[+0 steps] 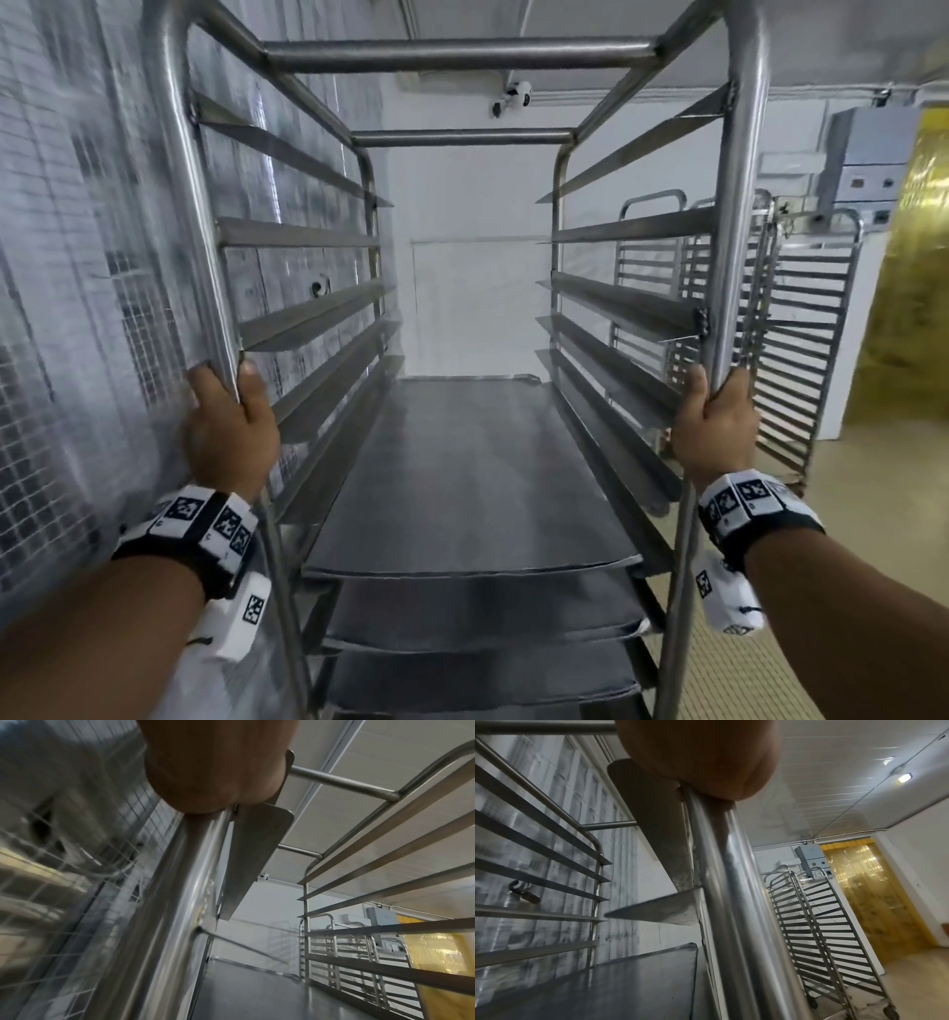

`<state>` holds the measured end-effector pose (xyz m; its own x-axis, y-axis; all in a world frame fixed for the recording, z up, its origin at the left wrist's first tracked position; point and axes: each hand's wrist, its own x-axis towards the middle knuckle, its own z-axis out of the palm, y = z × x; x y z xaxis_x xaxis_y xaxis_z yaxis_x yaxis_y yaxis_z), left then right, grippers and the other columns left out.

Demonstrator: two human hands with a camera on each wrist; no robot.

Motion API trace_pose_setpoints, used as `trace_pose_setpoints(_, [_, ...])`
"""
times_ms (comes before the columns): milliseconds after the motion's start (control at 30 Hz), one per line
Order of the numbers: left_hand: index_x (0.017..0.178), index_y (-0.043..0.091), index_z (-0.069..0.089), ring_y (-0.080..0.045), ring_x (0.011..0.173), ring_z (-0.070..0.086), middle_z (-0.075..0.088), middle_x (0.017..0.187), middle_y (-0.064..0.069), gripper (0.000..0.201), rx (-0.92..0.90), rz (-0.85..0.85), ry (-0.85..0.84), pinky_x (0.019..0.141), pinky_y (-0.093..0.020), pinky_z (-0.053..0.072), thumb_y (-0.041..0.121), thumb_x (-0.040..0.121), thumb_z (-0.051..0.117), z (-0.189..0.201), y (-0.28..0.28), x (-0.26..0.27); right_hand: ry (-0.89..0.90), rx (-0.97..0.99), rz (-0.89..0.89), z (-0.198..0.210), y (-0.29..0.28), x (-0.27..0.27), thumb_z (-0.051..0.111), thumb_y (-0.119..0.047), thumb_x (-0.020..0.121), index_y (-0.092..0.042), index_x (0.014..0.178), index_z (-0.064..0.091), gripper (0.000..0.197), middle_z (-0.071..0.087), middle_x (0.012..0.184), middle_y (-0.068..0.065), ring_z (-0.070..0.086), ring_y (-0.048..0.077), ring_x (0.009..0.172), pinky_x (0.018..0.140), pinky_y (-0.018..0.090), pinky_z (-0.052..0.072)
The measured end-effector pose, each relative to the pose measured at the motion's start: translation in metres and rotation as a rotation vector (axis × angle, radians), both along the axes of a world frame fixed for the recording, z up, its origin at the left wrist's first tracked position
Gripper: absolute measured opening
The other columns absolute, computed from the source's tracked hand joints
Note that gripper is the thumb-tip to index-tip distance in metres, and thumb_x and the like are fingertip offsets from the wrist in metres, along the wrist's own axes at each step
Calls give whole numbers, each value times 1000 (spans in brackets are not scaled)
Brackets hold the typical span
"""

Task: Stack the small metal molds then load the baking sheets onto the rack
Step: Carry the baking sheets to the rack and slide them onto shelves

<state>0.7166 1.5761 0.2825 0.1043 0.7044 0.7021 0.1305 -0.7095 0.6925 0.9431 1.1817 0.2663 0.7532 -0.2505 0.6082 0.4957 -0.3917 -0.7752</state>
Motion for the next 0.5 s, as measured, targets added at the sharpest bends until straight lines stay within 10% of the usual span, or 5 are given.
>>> trace_pose_setpoints(500, [124, -3, 42, -49, 77, 65, 65, 91, -33, 46, 28, 21, -29, 62, -41, 42, 40, 108, 40, -5, 62, 90, -30, 9, 30, -2, 76, 114, 39, -53, 101, -5, 104, 41, 48, 55, 74, 16, 52, 31, 66, 65, 38, 39])
